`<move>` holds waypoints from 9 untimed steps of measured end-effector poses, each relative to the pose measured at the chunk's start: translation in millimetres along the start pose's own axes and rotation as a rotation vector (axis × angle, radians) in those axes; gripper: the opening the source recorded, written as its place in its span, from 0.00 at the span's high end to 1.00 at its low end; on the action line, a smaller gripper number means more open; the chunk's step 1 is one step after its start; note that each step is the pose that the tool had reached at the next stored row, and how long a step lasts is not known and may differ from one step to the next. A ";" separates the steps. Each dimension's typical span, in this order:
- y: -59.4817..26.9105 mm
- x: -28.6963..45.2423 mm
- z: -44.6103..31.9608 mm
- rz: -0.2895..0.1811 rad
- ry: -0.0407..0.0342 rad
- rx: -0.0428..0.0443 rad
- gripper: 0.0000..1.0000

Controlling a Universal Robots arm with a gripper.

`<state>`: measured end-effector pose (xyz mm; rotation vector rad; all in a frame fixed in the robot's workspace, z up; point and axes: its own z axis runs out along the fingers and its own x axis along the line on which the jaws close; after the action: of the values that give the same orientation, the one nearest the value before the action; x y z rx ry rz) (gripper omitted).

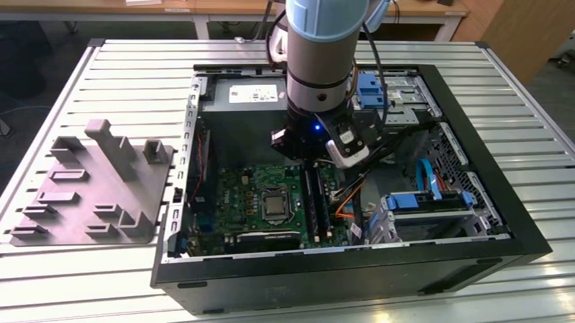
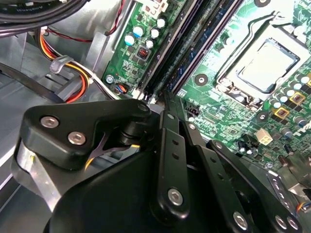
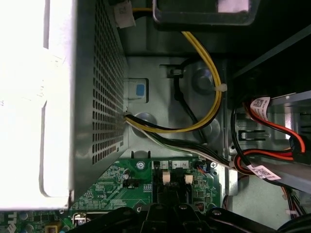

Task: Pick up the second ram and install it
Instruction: 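Press down the second ram until it locks into place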

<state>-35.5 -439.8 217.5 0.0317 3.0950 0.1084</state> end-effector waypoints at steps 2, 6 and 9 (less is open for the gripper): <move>0.0 0.0 0.0 0.000 0.0000 0.0002 0.90; 0.0 0.0 -0.1 0.000 0.0000 0.0002 0.90; 0.4 -0.3 -4.9 0.000 -0.0002 -0.0003 0.90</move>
<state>-35.5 -439.7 222.4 0.0318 3.0947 0.1088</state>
